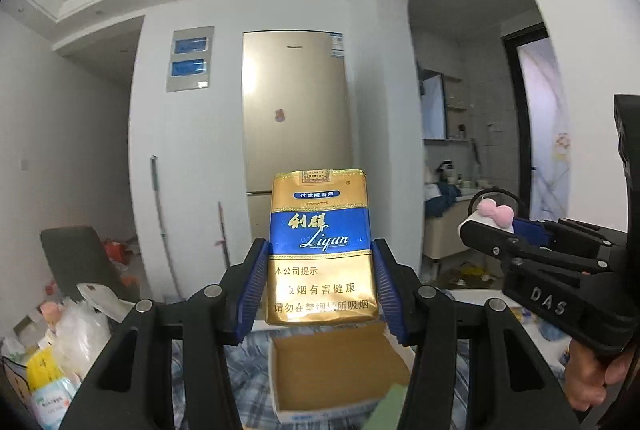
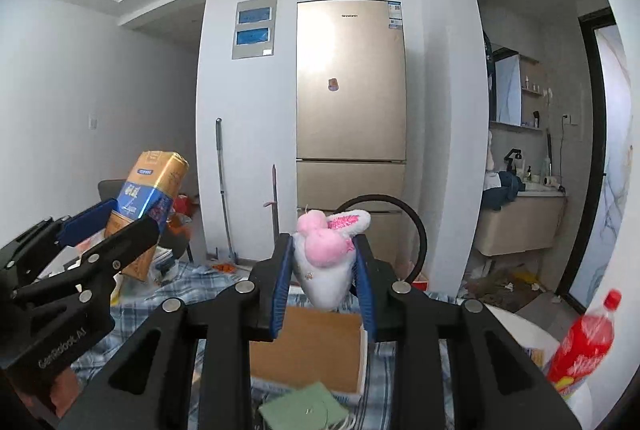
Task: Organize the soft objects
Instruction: 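Lower the Ligun pack and bunny into the white box and open both grippers, then withdraw both grippers up from the box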
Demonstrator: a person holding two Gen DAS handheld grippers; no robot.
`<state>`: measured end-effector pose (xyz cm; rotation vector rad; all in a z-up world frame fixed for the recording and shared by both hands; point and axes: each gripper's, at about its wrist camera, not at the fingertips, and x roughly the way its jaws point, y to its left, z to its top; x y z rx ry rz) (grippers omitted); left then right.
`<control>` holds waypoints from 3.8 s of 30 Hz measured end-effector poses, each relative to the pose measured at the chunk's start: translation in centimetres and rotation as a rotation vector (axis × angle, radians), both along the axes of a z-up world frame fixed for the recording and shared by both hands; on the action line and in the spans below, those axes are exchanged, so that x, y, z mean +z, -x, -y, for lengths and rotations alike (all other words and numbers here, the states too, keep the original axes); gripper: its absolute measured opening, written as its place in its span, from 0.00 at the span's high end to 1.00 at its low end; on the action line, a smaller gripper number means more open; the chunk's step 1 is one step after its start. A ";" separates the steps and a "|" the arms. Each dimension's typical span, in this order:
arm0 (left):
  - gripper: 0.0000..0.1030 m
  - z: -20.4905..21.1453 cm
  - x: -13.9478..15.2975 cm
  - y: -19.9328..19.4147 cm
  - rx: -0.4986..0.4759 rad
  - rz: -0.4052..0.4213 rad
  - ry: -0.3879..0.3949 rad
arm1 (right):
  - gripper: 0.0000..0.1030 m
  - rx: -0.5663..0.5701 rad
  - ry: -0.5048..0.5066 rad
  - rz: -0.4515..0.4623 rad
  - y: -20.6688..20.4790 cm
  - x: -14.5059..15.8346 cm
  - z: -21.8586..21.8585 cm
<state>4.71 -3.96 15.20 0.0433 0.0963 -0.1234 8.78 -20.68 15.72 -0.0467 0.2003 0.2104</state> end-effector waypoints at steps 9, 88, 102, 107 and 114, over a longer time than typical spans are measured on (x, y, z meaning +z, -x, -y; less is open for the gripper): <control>0.48 0.2 1.0 -4.9 0.021 -0.072 0.010 | 0.72 0.011 -0.076 -0.095 -5.8 -0.4 1.8; 0.21 -1.2 -16.2 -20.3 0.056 -0.699 -0.041 | 0.50 0.041 0.046 -0.645 -17.3 -17.8 -1.1; 0.21 -1.3 -8.3 -15.0 0.052 -0.440 0.008 | 0.50 -0.042 0.027 -0.441 -13.9 -11.5 -0.2; 0.21 -0.9 -4.4 -10.8 0.066 -0.312 -0.016 | 0.50 -0.027 0.021 -0.335 -10.7 -7.6 0.1; 0.16 -1.1 -1.3 -4.6 0.066 -0.186 -0.009 | 0.40 -0.010 0.003 -0.193 -5.0 -3.8 0.1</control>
